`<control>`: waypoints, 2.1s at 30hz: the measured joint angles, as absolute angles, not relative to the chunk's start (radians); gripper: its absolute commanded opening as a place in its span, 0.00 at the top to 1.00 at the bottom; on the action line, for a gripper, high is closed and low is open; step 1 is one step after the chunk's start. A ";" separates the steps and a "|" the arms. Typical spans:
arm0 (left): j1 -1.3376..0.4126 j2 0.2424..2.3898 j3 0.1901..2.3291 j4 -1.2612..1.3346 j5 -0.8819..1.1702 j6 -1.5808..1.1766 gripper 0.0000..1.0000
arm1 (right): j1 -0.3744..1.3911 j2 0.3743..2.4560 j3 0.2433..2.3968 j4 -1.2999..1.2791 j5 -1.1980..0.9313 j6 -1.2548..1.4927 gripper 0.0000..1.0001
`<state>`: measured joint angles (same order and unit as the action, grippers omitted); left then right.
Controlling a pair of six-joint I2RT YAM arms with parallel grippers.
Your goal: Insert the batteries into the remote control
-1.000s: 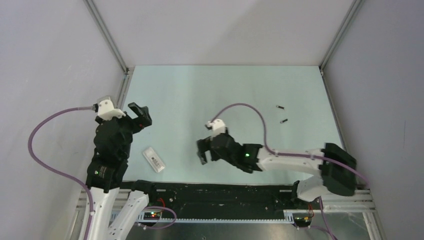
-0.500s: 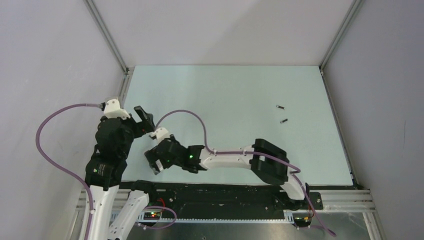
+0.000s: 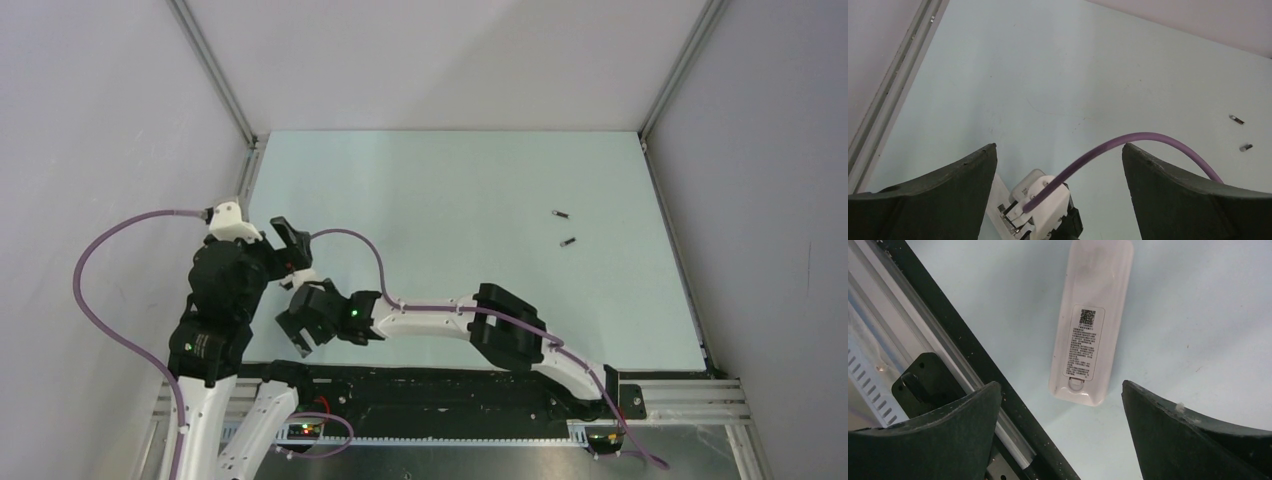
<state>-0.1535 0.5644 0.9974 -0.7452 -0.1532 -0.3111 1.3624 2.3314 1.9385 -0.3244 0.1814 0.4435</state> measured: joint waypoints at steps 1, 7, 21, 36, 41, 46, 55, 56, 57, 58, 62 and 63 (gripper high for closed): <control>-0.154 0.562 0.997 -0.746 -0.151 -0.311 0.02 | 1.360 2.343 1.956 -0.339 0.179 0.443 0.06; -0.154 0.552 0.997 -0.747 -0.128 -0.312 0.02 | 1.355 2.386 1.990 -0.378 0.176 0.442 0.06; -0.154 0.543 0.997 -0.748 -0.099 -0.314 0.02 | 1.350 2.516 2.170 -0.461 0.226 0.398 0.18; -0.154 0.554 0.997 -0.747 -0.098 -0.313 0.02 | 1.296 2.551 2.246 -0.582 0.333 0.476 0.42; -0.154 0.558 0.997 -0.747 -0.098 -0.313 0.02 | 1.279 2.492 2.131 -0.523 0.331 0.464 0.47; -0.154 0.569 0.997 -0.747 -0.101 -0.314 0.02 | 1.283 2.452 2.055 -0.466 0.331 0.415 0.60; -0.154 0.591 0.997 -0.747 -0.148 -0.335 0.02 | 1.274 2.307 1.815 -0.394 0.312 0.405 0.73; -0.154 0.592 0.997 -0.747 -0.154 -0.340 0.02 | 1.270 2.283 1.784 -0.394 0.310 0.405 0.73; -0.154 0.592 0.997 -0.747 -0.159 -0.344 0.02 | 1.265 2.265 1.761 -0.394 0.309 0.406 0.73; -0.154 0.590 0.997 -0.747 -0.165 -0.352 0.02 | 1.258 2.240 1.729 -0.390 0.308 0.406 0.73; -0.154 0.570 0.997 -0.747 -0.186 -0.382 0.02 | 1.231 2.147 1.627 -0.390 0.326 0.408 0.73; -0.154 0.563 0.997 -0.747 -0.188 -0.386 0.02 | 1.225 2.118 1.594 -0.389 0.336 0.410 0.73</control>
<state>-0.1535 0.5632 0.9974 -0.7471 -0.1883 -0.3862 1.2251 2.1181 1.5944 -0.3889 0.3363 0.4099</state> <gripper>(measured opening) 0.985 0.562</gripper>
